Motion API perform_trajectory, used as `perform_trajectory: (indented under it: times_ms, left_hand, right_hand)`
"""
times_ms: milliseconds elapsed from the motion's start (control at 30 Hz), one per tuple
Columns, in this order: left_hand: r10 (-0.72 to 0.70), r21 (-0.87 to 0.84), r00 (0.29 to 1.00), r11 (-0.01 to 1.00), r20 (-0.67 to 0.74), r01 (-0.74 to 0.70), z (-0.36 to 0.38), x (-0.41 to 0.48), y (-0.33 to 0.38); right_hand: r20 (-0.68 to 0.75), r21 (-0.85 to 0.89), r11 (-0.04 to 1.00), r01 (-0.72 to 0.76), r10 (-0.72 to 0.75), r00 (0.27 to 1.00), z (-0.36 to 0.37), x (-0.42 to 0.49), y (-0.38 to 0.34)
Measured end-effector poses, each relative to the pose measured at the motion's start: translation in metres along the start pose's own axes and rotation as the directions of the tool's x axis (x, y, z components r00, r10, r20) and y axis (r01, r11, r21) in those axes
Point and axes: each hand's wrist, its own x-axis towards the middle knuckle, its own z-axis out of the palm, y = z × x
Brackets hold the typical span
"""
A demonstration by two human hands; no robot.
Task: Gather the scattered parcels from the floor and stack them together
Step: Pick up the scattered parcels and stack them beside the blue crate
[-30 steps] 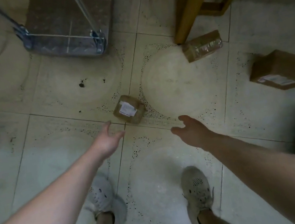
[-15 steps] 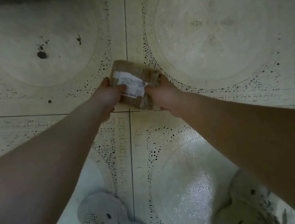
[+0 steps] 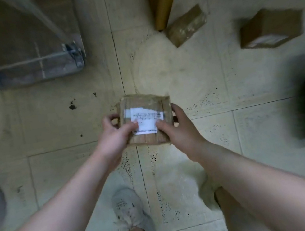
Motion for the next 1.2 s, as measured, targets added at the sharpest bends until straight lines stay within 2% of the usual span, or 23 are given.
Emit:
perform_trajectory:
  times_ms: [200, 333, 533, 700, 900, 1000, 1200]
  left_hand:
    - [0.141, 0.003, 0.986, 0.99, 0.094, -0.141, 0.018, -0.155, 0.111]
    - [0.19, 0.074, 0.958, 0.975, 0.214, -0.209, 0.029, -0.247, 0.17]
    - [0.283, 0.135, 0.866, 0.921, 0.412, -0.365, 0.085, -0.375, 0.211]
    - [0.334, 0.14, 0.785, 0.874, 0.523, -0.465, 0.165, -0.454, 0.201]
    - [0.301, 0.127, 0.704, 0.864, 0.644, -0.486, 0.277, -0.521, 0.156]
    - [0.27, 0.137, 0.676, 0.864, 0.685, -0.484, 0.331, -0.547, 0.128]
    - [0.225, 0.205, 0.62, 0.814, 0.751, -0.543, 0.421, -0.589, 0.076]
  right_hand:
    - [-0.046, 0.199, 0.98, -0.002, 0.011, 0.999, -0.011, -0.151, -0.127]
    - [-0.128, 0.311, 0.94, 0.142, -0.107, 0.986, -0.024, -0.249, -0.179]
    - [-0.267, 0.302, 0.873, 0.383, -0.308, 0.913, -0.083, -0.382, -0.213]
    - [-0.386, 0.237, 0.827, 0.51, -0.401, 0.831, -0.158, -0.477, -0.203]
    - [-0.582, 0.158, 0.804, 0.574, -0.393, 0.711, -0.254, -0.57, -0.155]
    - [-0.644, 0.188, 0.776, 0.602, -0.365, 0.672, -0.297, -0.606, -0.123]
    - [-0.751, 0.115, 0.762, 0.637, -0.353, 0.557, -0.359, -0.66, -0.063]
